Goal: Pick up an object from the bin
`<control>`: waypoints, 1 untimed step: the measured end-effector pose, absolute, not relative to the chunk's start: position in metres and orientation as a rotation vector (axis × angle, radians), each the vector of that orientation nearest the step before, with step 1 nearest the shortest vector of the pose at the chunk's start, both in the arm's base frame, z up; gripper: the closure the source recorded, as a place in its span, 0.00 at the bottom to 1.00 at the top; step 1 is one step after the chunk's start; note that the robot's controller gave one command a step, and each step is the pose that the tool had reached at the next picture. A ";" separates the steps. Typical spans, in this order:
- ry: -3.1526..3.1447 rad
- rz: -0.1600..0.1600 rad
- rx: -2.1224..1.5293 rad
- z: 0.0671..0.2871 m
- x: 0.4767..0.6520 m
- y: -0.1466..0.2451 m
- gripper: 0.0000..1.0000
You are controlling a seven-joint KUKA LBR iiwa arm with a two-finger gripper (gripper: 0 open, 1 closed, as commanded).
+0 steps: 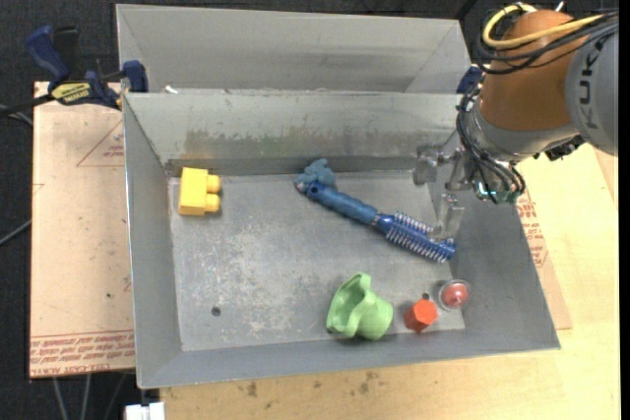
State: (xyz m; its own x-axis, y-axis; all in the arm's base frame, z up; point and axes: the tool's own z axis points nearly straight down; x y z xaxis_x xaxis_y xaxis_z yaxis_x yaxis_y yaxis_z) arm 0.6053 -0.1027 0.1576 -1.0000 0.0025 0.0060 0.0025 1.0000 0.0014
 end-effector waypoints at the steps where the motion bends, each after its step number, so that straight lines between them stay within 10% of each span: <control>1: -3.056 -0.005 0.718 0.068 0.605 -0.069 0.00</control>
Offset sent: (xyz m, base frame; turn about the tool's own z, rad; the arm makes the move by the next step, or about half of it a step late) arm 0.0004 0.0322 -0.0874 -0.4654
